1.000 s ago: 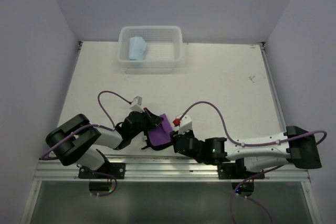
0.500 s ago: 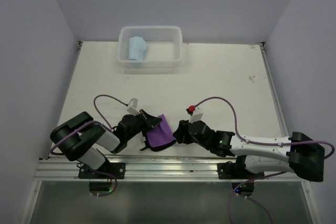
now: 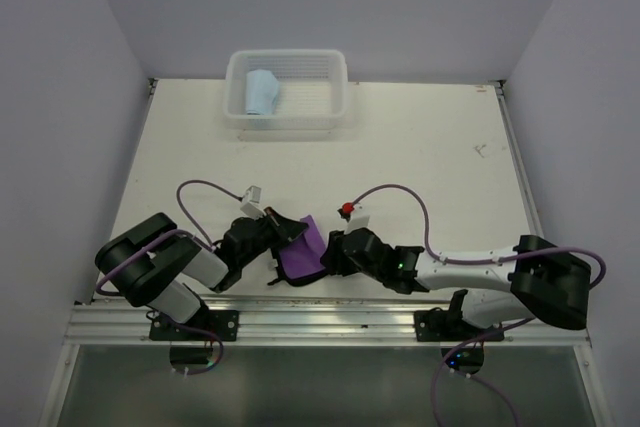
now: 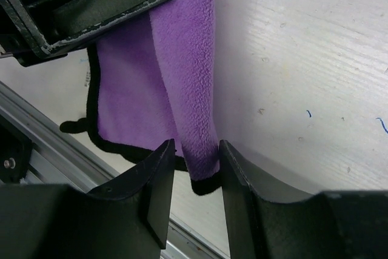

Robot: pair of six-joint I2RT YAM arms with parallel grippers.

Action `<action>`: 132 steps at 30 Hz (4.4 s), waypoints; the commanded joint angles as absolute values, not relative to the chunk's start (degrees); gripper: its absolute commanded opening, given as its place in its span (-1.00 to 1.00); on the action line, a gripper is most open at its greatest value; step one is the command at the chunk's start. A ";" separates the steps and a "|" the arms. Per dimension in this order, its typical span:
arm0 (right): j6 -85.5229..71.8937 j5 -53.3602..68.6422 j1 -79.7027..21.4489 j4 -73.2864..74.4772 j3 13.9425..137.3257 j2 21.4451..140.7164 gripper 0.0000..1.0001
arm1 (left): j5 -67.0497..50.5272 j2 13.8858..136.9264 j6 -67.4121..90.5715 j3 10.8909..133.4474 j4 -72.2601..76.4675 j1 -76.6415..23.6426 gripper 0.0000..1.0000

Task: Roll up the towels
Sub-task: Roll the towel

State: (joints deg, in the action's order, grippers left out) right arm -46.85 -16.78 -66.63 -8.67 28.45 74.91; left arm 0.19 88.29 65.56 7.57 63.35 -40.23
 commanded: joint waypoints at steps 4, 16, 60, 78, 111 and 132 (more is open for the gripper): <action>-44.65 -17.92 -67.67 -9.50 31.46 75.58 -0.38 | 0.26 87.89 66.09 8.08 64.96 -39.46 -1.00; -39.29 -27.68 -73.65 2.01 39.99 80.07 -0.94 | -1.41 85.61 66.36 10.28 58.54 -39.20 -0.42; -35.86 -44.47 -81.56 14.59 48.34 87.54 -1.00 | -0.62 88.41 36.39 61.52 -21.43 -44.82 0.30; -36.47 -46.32 -82.35 12.83 47.81 87.63 -1.00 | 2.81 89.65 36.30 60.82 -26.19 -48.60 0.28; -37.62 -47.63 -83.06 13.27 47.55 87.54 -1.00 | 11.34 91.58 36.47 59.94 -28.48 -50.89 -0.12; -38.23 -48.17 -84.11 15.29 50.36 90.44 -1.00 | 13.62 90.44 37.79 54.32 -25.75 -50.89 -0.46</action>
State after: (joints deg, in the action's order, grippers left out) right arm -36.91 -45.54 -83.48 15.29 48.05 89.97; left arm 11.70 91.90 37.06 55.53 -27.33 -50.72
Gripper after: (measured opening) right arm 0.050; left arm 0.278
